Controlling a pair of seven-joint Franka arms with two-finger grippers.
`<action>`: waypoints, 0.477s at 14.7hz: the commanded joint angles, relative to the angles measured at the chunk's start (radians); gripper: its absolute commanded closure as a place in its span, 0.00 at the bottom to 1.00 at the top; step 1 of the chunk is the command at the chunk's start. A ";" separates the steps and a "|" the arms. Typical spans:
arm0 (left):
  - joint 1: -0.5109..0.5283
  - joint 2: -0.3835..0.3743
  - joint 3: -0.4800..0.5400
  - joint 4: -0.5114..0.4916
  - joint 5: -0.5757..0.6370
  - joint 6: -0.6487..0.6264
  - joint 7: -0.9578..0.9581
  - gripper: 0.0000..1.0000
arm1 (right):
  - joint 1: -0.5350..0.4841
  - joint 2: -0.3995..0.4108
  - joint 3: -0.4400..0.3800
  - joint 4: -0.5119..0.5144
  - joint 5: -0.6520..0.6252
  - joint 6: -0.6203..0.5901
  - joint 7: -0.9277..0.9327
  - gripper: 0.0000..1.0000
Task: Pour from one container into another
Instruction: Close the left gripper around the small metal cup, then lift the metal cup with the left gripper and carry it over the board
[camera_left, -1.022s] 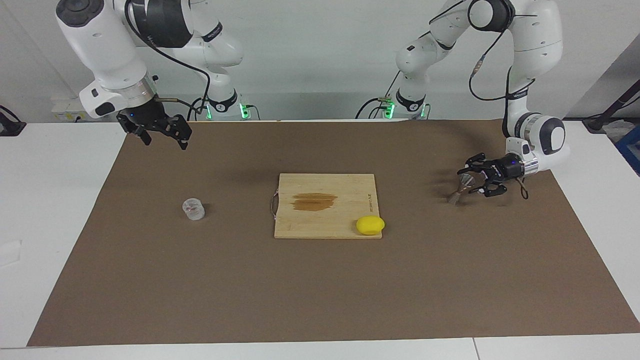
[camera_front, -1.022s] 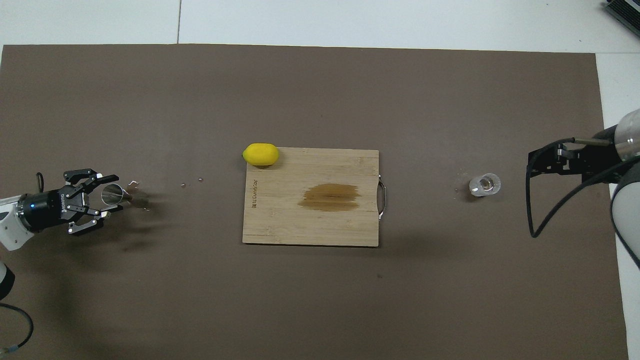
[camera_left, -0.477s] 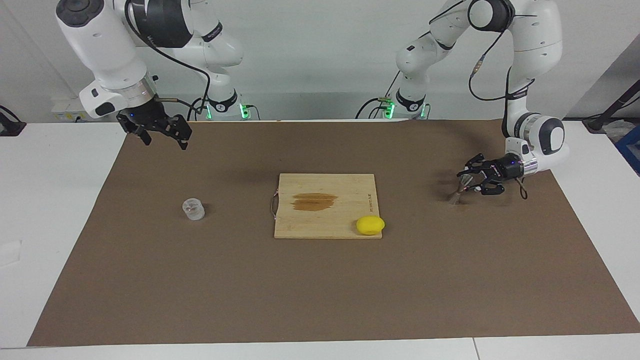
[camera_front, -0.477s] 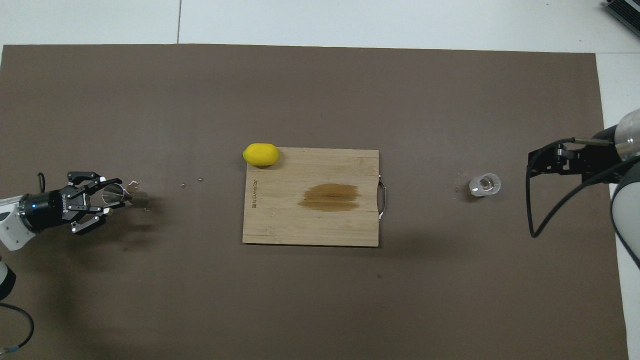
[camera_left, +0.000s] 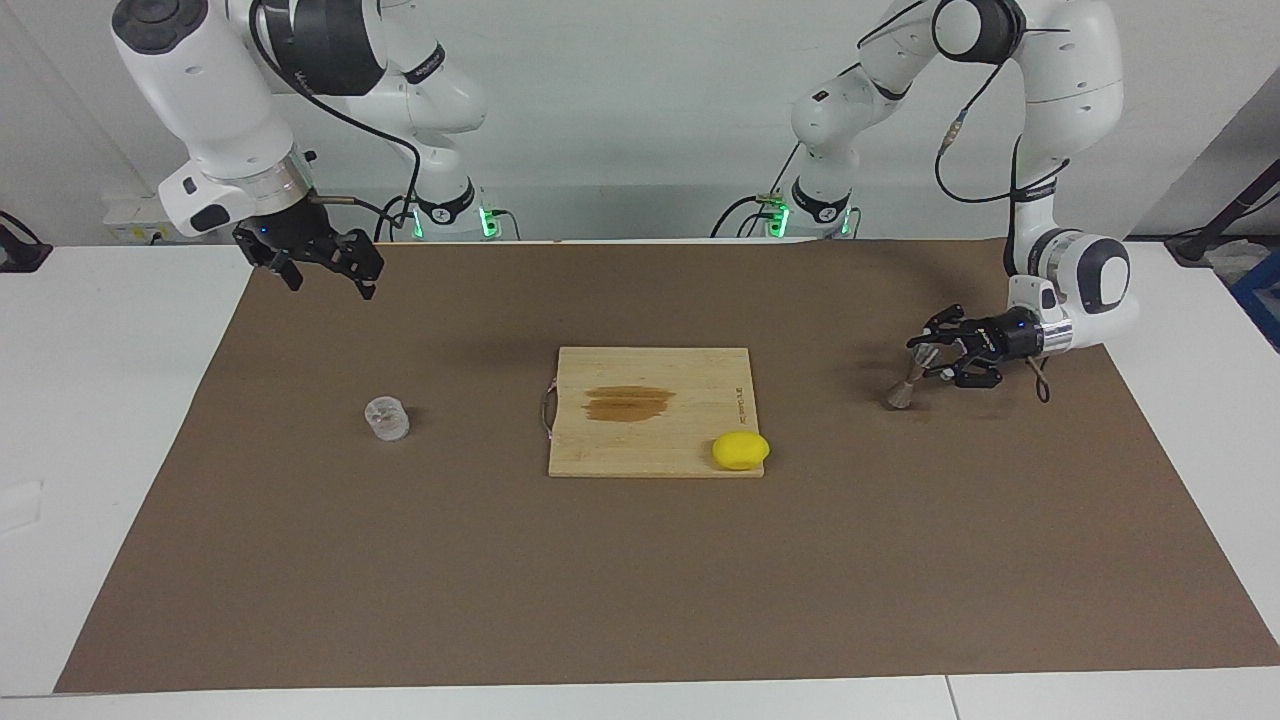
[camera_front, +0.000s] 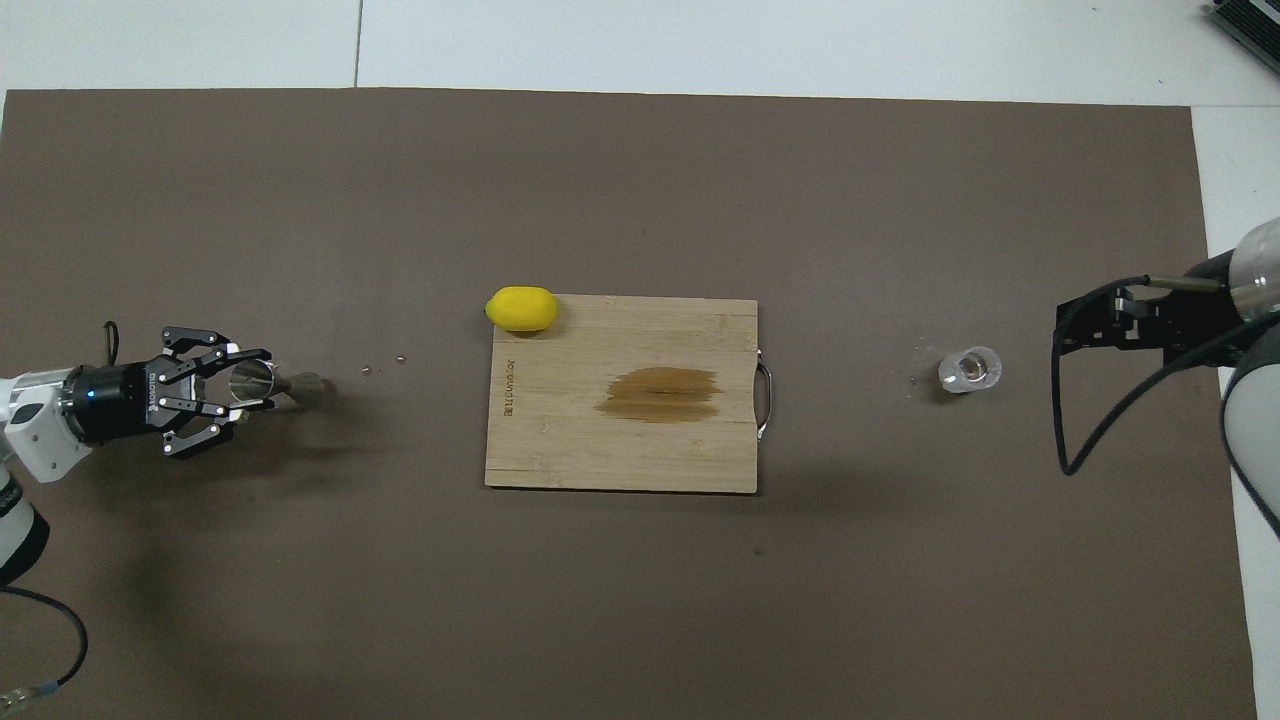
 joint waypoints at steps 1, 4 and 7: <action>-0.077 -0.011 0.009 0.001 -0.027 -0.018 -0.002 0.60 | -0.011 -0.022 0.004 -0.021 0.021 -0.005 0.017 0.00; -0.174 -0.026 0.008 -0.008 -0.061 -0.018 -0.051 0.60 | -0.011 -0.022 0.006 -0.022 0.021 -0.005 0.017 0.00; -0.287 -0.040 0.009 -0.028 -0.136 0.011 -0.060 0.60 | -0.014 -0.022 0.000 -0.022 0.023 -0.005 0.020 0.00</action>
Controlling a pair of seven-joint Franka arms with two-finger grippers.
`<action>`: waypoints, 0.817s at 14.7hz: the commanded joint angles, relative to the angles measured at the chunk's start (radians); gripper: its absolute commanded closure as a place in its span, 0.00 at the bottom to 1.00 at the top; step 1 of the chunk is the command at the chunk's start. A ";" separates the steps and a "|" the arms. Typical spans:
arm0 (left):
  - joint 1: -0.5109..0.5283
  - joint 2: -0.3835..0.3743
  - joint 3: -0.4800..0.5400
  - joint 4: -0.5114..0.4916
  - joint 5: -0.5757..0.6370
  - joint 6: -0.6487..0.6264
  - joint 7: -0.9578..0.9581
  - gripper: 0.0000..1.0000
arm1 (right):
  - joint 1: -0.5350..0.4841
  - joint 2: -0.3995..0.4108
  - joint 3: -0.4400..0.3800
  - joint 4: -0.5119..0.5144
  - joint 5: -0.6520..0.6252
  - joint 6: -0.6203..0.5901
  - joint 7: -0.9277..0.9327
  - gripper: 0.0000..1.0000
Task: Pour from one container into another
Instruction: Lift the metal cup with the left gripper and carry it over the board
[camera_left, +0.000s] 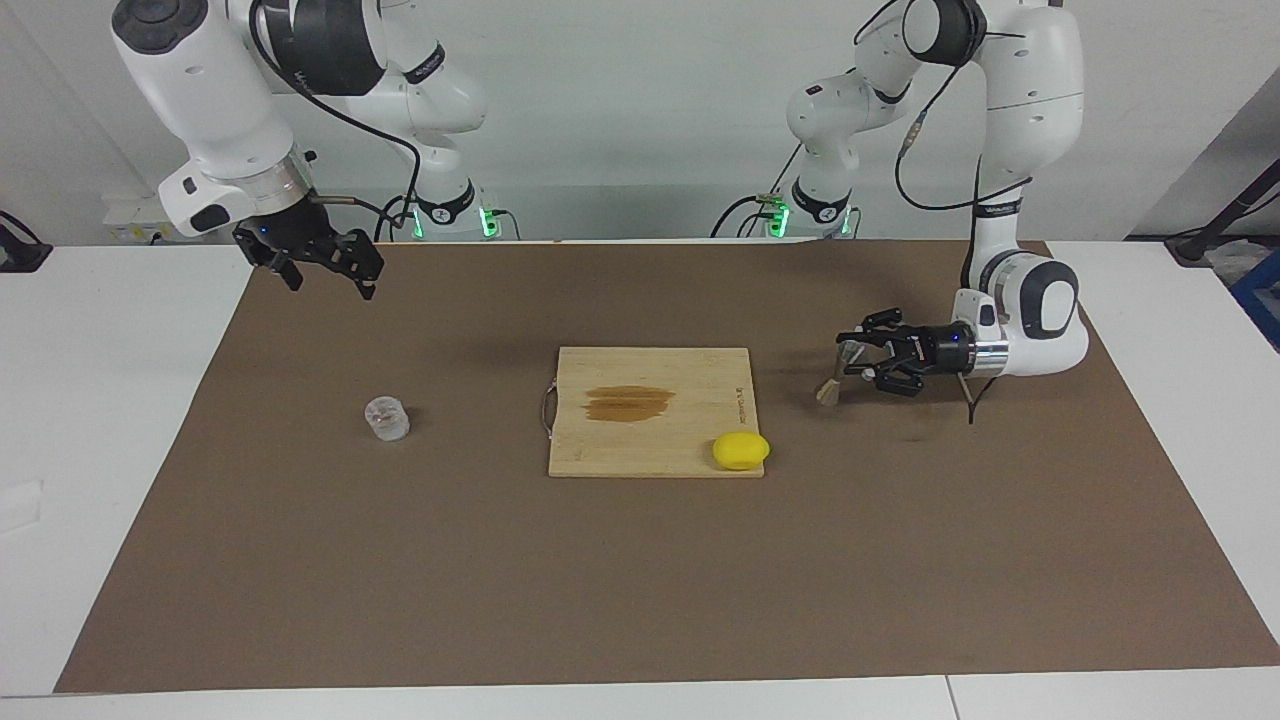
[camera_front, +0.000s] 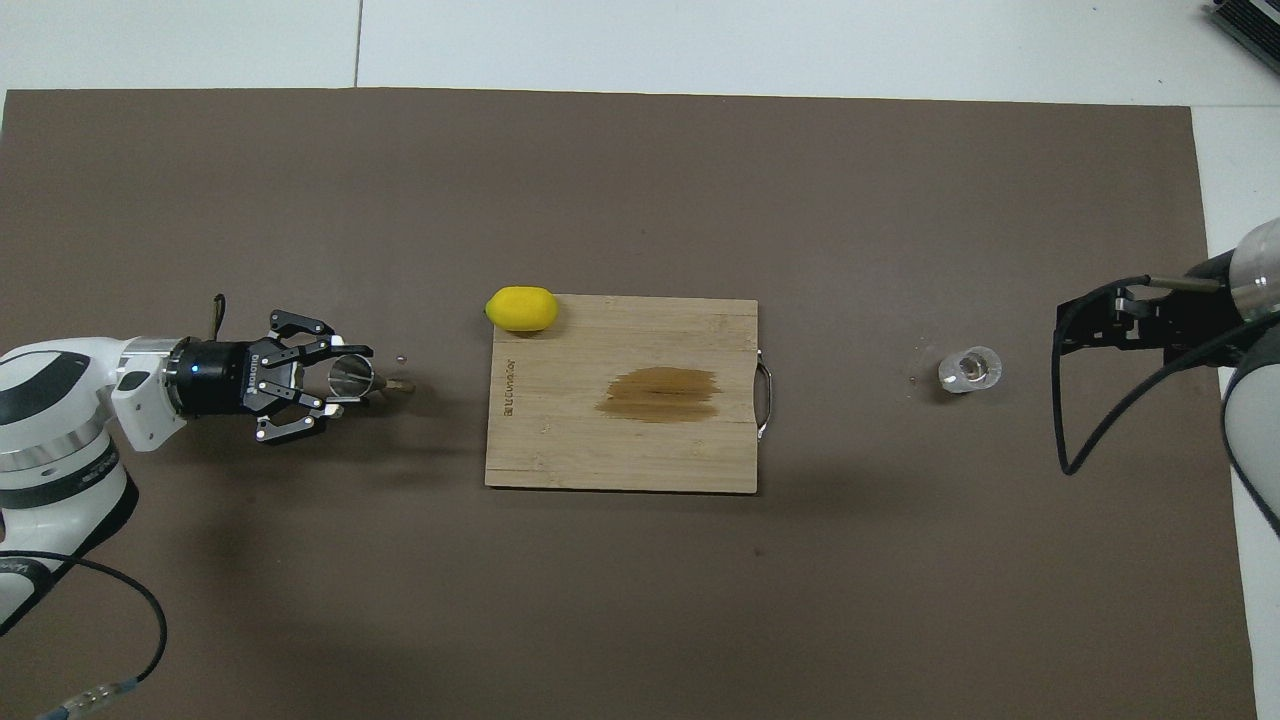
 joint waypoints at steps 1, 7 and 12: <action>-0.106 -0.033 0.017 -0.034 -0.074 0.035 -0.022 0.60 | -0.012 -0.022 0.001 -0.022 0.021 -0.005 0.018 0.00; -0.272 -0.064 0.017 -0.092 -0.229 0.127 -0.023 0.60 | -0.012 -0.022 0.003 -0.022 0.021 -0.005 0.018 0.00; -0.437 -0.081 0.015 -0.114 -0.378 0.289 -0.023 0.61 | -0.014 -0.022 0.001 -0.022 0.021 -0.005 0.012 0.00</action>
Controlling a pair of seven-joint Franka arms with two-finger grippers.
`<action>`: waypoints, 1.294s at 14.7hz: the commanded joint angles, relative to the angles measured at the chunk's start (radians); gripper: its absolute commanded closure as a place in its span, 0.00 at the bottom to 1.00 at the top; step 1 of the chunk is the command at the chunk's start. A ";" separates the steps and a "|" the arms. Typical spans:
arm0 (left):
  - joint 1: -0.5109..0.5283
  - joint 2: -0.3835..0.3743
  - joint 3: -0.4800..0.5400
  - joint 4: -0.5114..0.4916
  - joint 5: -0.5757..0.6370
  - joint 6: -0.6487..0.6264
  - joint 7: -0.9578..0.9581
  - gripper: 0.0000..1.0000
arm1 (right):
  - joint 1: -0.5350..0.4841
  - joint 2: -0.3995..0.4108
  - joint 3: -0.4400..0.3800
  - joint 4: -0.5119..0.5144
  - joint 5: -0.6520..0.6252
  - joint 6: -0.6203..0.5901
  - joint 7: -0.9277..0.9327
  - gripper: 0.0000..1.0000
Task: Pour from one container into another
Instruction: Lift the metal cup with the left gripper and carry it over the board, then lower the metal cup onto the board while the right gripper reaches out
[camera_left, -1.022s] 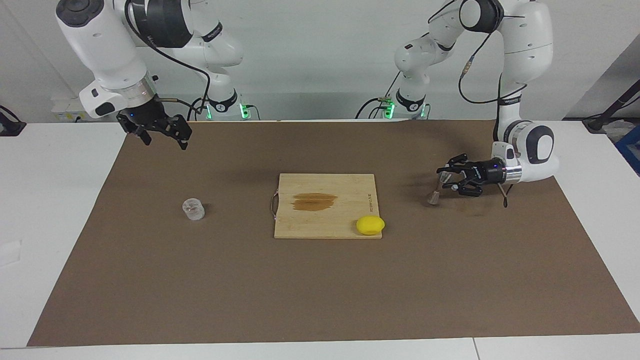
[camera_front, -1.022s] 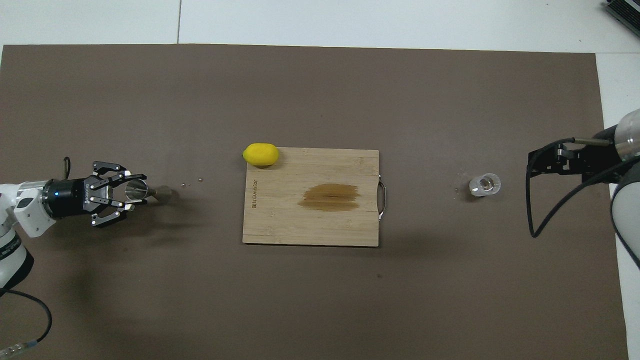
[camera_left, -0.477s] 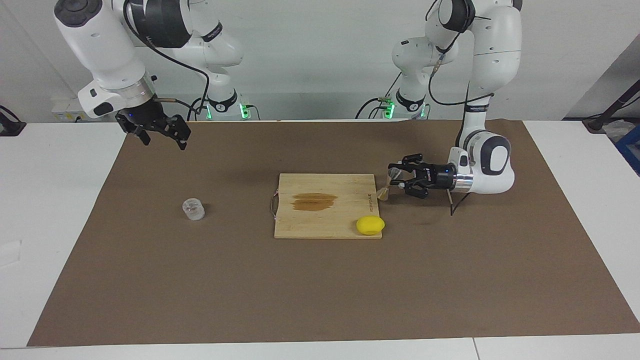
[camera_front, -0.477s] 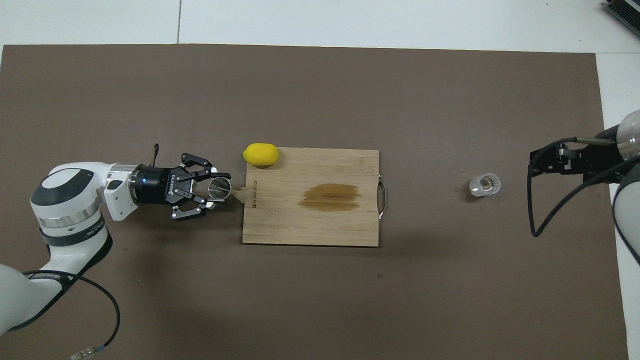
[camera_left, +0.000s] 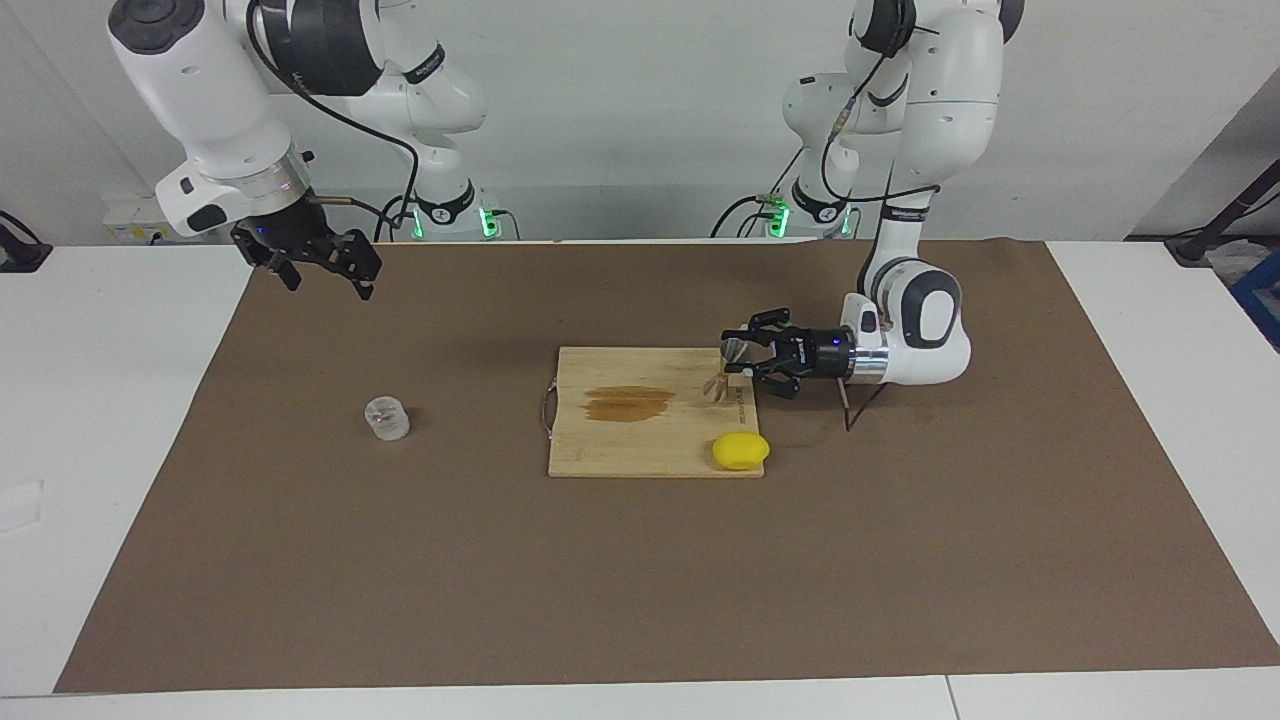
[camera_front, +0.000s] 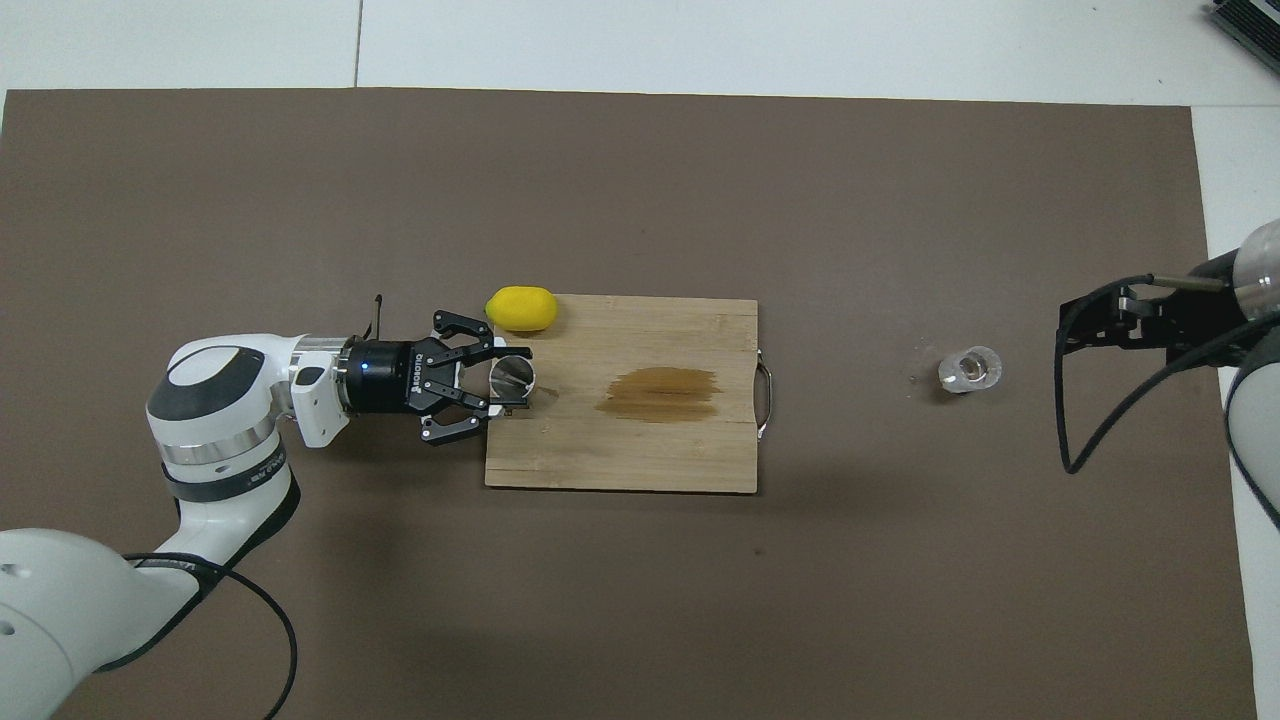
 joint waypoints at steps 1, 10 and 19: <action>-0.116 -0.051 0.014 -0.041 -0.111 0.118 -0.011 0.61 | -0.018 -0.022 0.002 -0.022 0.023 -0.005 0.018 0.00; -0.386 -0.040 0.012 -0.027 -0.459 0.399 0.163 0.64 | -0.020 -0.013 0.002 -0.020 0.023 0.018 0.319 0.00; -0.386 -0.042 0.015 -0.021 -0.473 0.464 0.245 0.63 | -0.122 0.069 -0.002 -0.039 0.222 0.081 0.867 0.00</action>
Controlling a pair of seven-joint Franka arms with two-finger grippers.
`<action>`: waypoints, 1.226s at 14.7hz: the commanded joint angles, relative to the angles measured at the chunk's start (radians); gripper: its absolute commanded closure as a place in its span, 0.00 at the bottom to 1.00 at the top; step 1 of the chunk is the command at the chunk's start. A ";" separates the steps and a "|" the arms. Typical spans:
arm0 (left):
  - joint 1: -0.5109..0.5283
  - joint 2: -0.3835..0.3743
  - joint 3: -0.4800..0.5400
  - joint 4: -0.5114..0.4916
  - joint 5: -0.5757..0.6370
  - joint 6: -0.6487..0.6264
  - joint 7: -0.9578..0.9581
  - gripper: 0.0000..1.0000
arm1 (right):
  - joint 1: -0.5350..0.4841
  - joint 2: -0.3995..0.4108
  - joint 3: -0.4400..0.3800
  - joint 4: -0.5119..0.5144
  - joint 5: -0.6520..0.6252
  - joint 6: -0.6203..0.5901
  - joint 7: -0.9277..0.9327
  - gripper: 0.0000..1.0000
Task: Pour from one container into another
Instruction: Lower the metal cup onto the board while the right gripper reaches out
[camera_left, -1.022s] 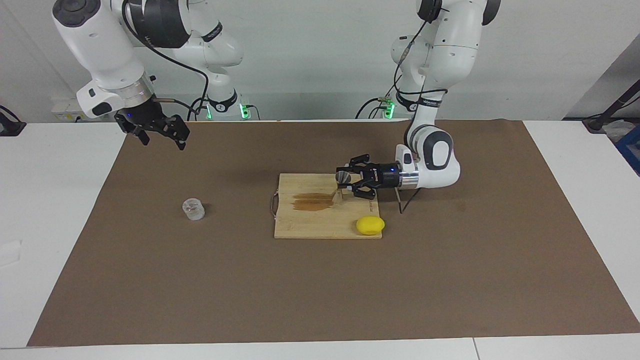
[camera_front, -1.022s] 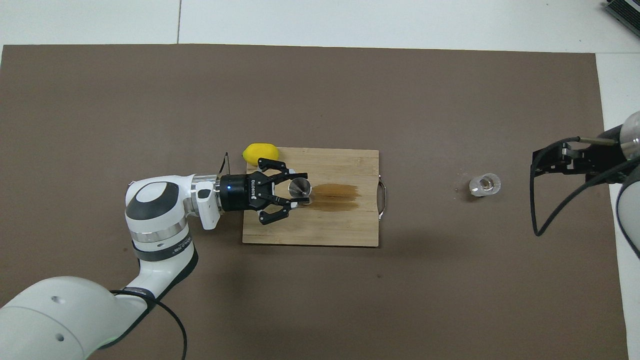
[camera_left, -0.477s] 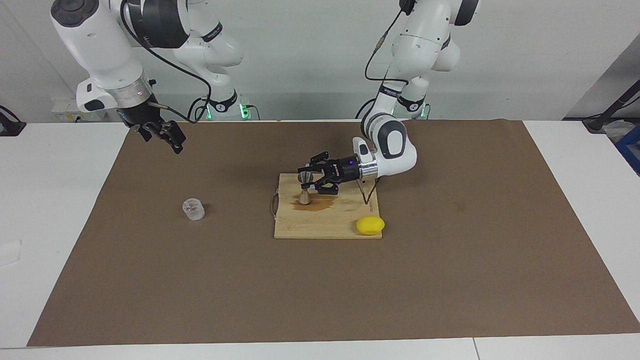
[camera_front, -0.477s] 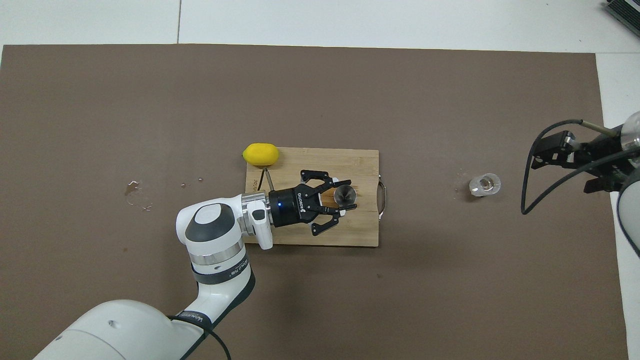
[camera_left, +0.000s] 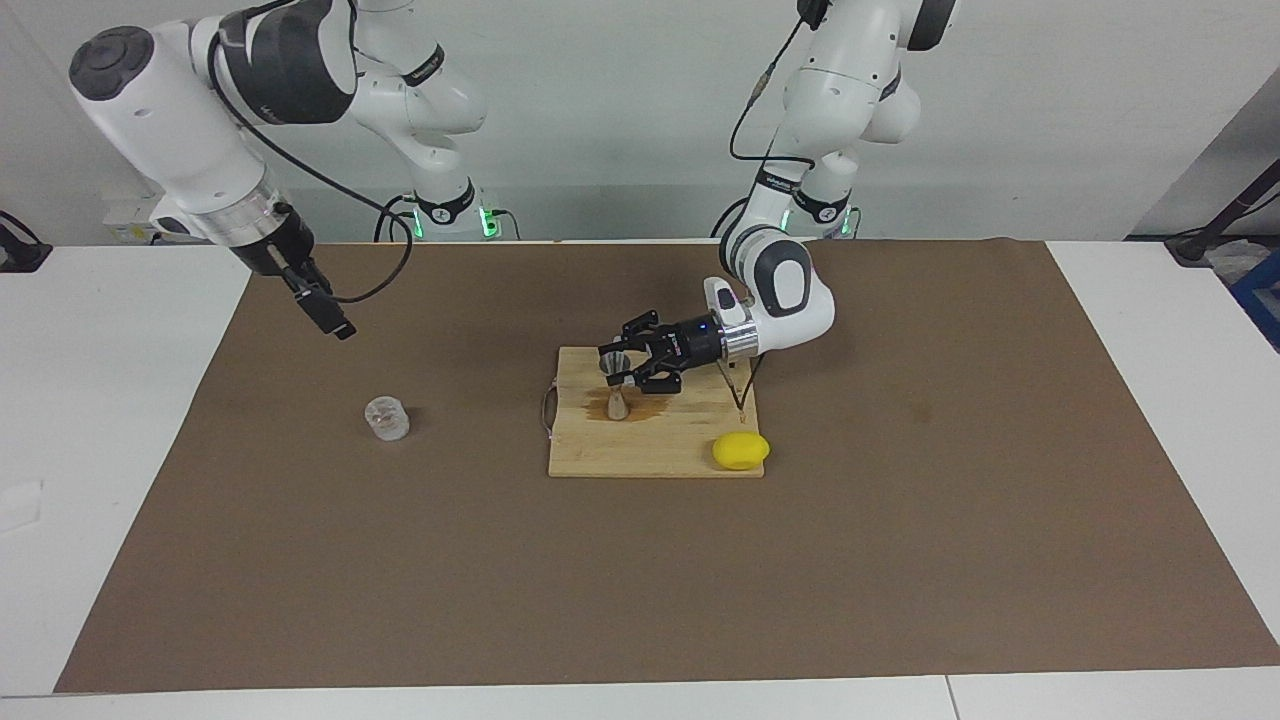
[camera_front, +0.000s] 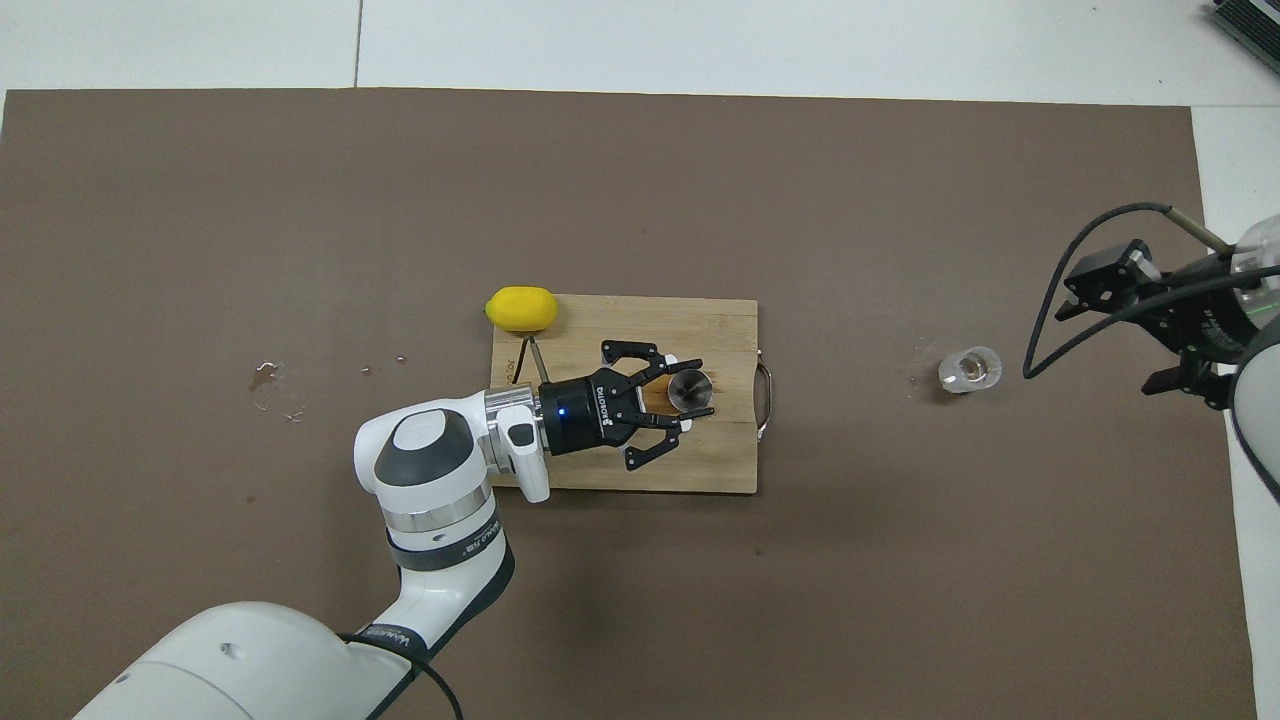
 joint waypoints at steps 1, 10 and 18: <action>-0.006 -0.023 0.002 -0.022 -0.021 0.026 0.026 0.63 | -0.059 0.040 0.007 -0.020 0.091 0.024 0.105 0.00; 0.024 -0.039 0.005 -0.043 -0.017 0.031 0.023 0.00 | -0.174 0.215 0.009 -0.116 0.265 0.118 0.082 0.00; 0.283 -0.169 0.008 -0.150 0.369 -0.084 0.019 0.00 | -0.292 0.321 0.007 -0.250 0.503 0.223 -0.132 0.02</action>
